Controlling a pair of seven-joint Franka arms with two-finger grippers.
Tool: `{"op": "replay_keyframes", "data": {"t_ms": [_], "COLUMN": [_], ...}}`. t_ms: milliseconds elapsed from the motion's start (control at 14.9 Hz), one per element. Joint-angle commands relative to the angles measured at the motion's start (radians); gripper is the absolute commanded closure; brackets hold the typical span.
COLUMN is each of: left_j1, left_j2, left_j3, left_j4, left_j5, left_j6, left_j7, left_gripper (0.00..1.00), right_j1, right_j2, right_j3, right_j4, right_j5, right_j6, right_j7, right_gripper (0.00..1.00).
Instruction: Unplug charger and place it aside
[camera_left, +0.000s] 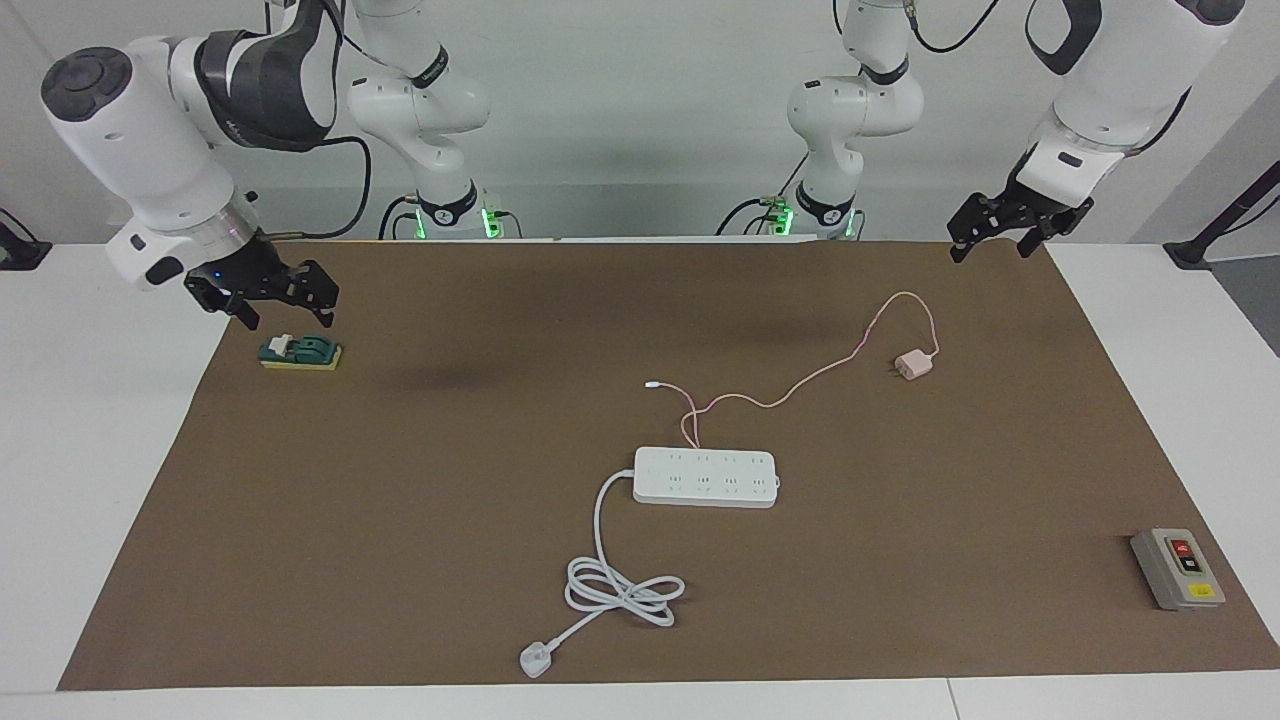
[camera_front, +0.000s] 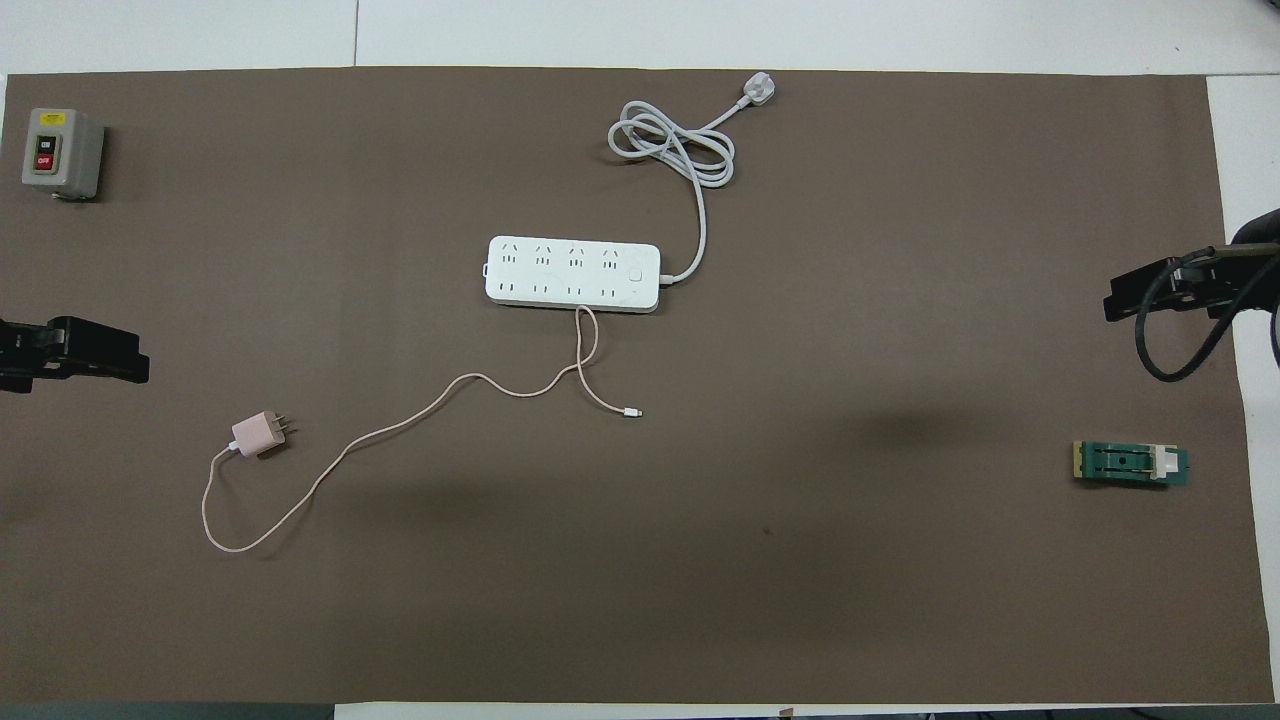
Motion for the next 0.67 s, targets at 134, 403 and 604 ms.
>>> {"op": "replay_keyframes", "data": {"t_ms": [134,403,604], "left_j1": [-0.01,-0.008,-0.007], "left_j2": [0.001,-0.001,-0.001], "left_j3": [0.004,0.006,0.006], "left_j4": [0.003,-0.002,-0.002], "left_j5": [-0.01,-0.01,-0.012], "left_j6": [0.012,0.012,0.013], "left_j7": [0.028,0.083,0.083], "left_gripper": [0.0,0.0,0.0], "right_j1": [-0.003,-0.003,-0.003], "right_j2": [0.013,0.013,0.013], "right_j3": [0.007,0.007,0.007], "right_j4": [0.023,0.023,0.023], "right_j5": [0.004,0.004,0.004], "right_j6": [-0.009,-0.009,-0.008], "right_j7": [-0.019,-0.019,-0.019], "right_gripper": [0.0,0.0,0.0]}}
